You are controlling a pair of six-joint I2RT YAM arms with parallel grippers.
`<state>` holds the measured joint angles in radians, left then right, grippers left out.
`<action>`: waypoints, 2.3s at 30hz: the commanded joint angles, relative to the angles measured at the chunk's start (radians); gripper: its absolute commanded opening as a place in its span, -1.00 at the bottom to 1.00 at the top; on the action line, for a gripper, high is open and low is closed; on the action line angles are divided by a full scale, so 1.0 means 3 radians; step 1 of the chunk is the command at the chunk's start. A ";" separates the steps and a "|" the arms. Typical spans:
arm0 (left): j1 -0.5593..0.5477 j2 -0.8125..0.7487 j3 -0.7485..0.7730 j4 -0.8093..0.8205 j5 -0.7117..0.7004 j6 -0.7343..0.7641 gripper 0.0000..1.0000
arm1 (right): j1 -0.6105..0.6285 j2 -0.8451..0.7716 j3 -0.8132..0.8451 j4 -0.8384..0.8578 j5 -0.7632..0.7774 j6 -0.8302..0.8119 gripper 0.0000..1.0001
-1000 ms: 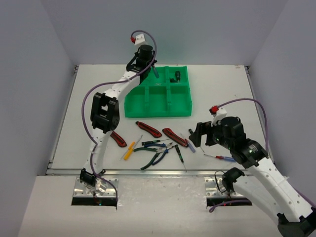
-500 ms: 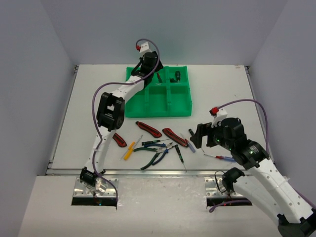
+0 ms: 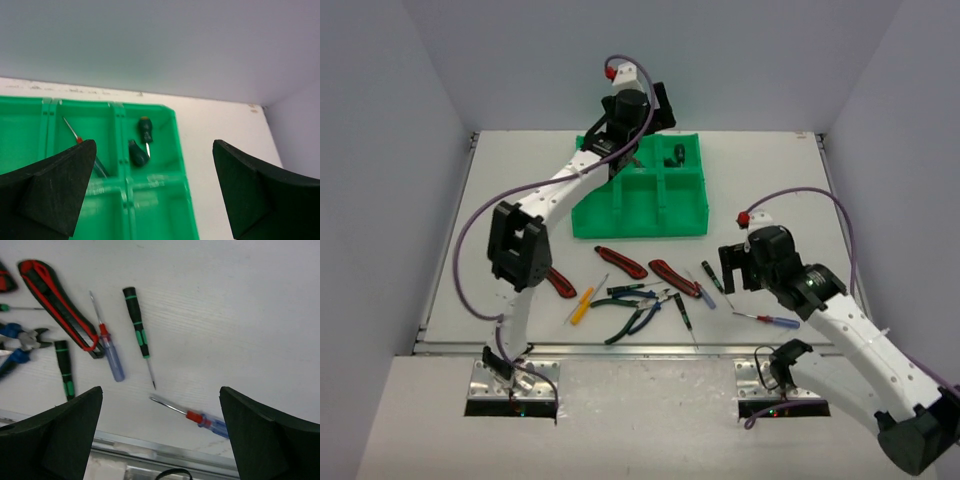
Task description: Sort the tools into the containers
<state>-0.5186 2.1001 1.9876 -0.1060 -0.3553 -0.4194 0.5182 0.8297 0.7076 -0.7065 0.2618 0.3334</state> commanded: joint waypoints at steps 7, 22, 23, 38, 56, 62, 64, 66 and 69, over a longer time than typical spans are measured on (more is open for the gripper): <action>-0.0179 -0.2855 -0.2808 0.0068 0.0195 -0.0274 1.00 | 0.0006 0.1114 0.0357 -0.0559 -0.0433 -0.1334 0.98; -0.0173 -0.3864 -0.3568 -0.0347 0.0352 -0.0136 1.00 | 0.0113 0.1531 -0.0589 0.0350 -0.0295 -0.2202 0.69; -0.0172 -0.3857 -0.3560 -0.0350 0.0359 -0.0126 1.00 | 0.0113 0.1545 -0.0596 0.0388 -0.0251 -0.2204 0.61; -0.0168 -0.3939 -0.3557 -0.0303 0.0421 -0.0044 1.00 | -0.0081 0.1957 -0.0484 0.0562 -0.0182 -0.2231 -0.79; -0.0349 -0.3436 -0.4492 0.2002 0.2804 -0.0222 1.00 | -0.0101 0.0717 0.0882 0.0706 -0.1240 -0.0856 -1.00; -0.0709 -0.2973 -0.4399 0.2573 0.3221 -0.0113 0.98 | -0.0096 0.0419 0.0833 0.1522 -0.2659 0.0029 -1.00; -0.0796 -0.2899 -0.4369 0.2673 0.3228 -0.0036 0.97 | -0.0100 0.0501 0.0896 0.1575 -0.2915 0.0173 -1.00; -0.0830 -0.2853 -0.4311 0.2659 0.3212 0.0033 0.95 | -0.0099 0.0584 0.1001 0.1547 -0.3110 0.0308 -1.00; -0.0841 -0.2754 -0.4171 0.2535 0.3179 0.0109 0.81 | -0.0096 0.0629 0.1036 0.1537 -0.3265 0.0361 -1.00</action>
<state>-0.7647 1.2526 0.6528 0.5557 0.5670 -0.4445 0.4904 1.0004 0.9707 -0.3156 -0.5451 0.3365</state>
